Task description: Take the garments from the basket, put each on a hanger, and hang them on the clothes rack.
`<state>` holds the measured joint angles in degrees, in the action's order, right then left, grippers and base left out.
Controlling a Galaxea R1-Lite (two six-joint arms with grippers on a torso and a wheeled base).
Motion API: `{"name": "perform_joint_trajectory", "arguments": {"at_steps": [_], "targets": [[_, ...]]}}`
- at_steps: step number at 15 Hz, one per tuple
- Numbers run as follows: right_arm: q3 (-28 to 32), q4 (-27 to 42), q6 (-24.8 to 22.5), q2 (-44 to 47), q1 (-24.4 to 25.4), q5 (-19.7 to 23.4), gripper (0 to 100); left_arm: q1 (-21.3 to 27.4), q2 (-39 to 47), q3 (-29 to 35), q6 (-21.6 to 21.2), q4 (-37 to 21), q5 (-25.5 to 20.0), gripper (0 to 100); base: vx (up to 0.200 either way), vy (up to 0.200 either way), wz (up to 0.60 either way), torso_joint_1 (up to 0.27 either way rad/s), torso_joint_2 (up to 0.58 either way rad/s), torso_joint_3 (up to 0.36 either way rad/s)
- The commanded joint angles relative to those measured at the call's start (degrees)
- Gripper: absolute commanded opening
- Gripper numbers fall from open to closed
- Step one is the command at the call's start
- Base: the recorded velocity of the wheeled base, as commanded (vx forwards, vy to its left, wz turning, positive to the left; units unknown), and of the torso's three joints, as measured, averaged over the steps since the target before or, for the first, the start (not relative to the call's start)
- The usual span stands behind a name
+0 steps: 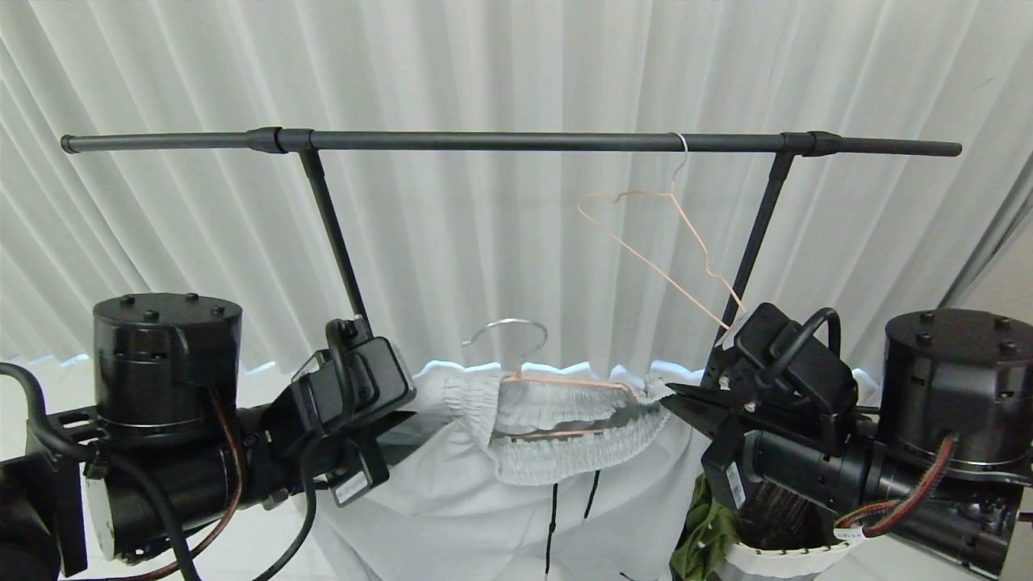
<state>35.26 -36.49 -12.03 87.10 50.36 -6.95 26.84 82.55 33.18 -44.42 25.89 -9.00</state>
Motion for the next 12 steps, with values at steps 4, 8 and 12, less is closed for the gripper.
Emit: {"name": "perform_joint_trajectory", "arguments": {"at_steps": [4,8,12], "targets": [[-0.1,5.6,0.0,-4.3,-1.8,-0.5,100,0.1,-0.3,0.3,2.1,8.3,2.6,0,0.0,0.0,0.0,0.0,0.0,0.0],[-2.4,8.5,0.0,-8.7,-1.1,0.0,100,2.6,0.4,0.6,5.1,14.9,2.3,0,0.0,0.0,0.0,0.0,0.0,0.0],[-2.3,8.7,0.0,-10.4,-1.5,1.9,100,6.0,0.1,0.4,8.0,16.5,1.6,0,0.0,0.0,0.0,0.0,0.0,0.0]]}}
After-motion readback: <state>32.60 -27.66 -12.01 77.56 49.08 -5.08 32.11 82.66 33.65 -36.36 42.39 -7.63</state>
